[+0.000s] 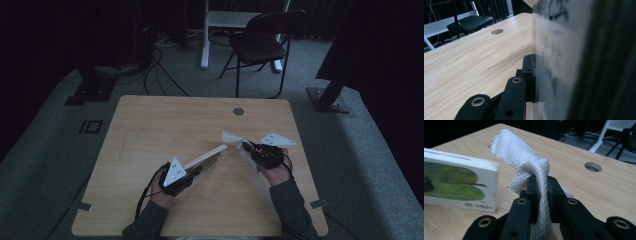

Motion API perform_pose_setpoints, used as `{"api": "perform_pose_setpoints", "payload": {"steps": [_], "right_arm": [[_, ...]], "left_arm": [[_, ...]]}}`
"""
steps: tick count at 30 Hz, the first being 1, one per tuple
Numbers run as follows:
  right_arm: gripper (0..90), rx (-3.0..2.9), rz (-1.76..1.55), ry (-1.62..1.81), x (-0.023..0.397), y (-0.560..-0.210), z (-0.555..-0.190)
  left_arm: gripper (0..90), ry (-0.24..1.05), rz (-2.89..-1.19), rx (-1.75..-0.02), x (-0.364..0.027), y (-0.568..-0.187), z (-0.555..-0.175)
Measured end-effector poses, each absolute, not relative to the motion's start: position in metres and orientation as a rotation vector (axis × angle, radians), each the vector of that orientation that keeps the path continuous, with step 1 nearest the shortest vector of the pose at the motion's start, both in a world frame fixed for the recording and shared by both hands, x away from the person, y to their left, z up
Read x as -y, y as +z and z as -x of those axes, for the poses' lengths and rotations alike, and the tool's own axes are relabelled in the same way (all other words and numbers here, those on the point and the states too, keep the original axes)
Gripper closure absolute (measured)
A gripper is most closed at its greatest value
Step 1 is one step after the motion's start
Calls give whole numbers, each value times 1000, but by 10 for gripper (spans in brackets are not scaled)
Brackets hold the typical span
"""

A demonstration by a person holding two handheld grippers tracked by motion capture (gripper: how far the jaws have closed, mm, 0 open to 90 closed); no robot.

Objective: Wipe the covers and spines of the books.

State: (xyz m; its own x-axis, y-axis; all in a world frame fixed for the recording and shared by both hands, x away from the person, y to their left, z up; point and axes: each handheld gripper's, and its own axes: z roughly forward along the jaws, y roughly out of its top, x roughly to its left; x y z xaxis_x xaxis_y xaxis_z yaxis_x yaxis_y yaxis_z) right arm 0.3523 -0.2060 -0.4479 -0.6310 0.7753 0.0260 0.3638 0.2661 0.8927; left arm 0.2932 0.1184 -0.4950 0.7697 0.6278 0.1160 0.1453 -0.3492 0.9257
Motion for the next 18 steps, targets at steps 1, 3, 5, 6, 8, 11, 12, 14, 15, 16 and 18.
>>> {"api": "perform_pose_setpoints", "payload": {"steps": [1,3,5,6,8,11,12,14,15,16,18], "right_arm": [[827,-2123,-1019,1332,205,-446,-351],[827,-2123,-1007,1350,202,-442,-350],[827,-2123,-1000,1370,201,-439,-349],[827,-2121,-994,1379,200,-437,-349],[827,-2123,-988,1389,198,-435,-350],[827,-2147,-969,1394,190,-434,-351],[827,-2147,-969,1394,190,-434,-351],[827,-2161,-965,1391,186,-436,-352],[828,-2175,-961,1390,183,-438,-352],[828,-2175,-961,1390,183,-438,-352],[828,-2202,-952,1391,179,-439,-352]], "left_arm": [[783,566,-1893,-589,-118,-495,-293],[783,572,-1897,-588,-118,-495,-293],[782,575,-1901,-584,-117,-495,-293],[782,575,-1904,-582,-116,-495,-293],[782,572,-1908,-574,-115,-495,-293],[782,574,-1916,-559,-112,-495,-293],[782,574,-1916,-559,-112,-495,-293],[782,573,-1922,-551,-111,-495,-292],[782,578,-1932,-546,-110,-495,-292],[782,578,-1932,-546,-110,-495,-292],[782,578,-1935,-544,-110,-496,-293]]}}
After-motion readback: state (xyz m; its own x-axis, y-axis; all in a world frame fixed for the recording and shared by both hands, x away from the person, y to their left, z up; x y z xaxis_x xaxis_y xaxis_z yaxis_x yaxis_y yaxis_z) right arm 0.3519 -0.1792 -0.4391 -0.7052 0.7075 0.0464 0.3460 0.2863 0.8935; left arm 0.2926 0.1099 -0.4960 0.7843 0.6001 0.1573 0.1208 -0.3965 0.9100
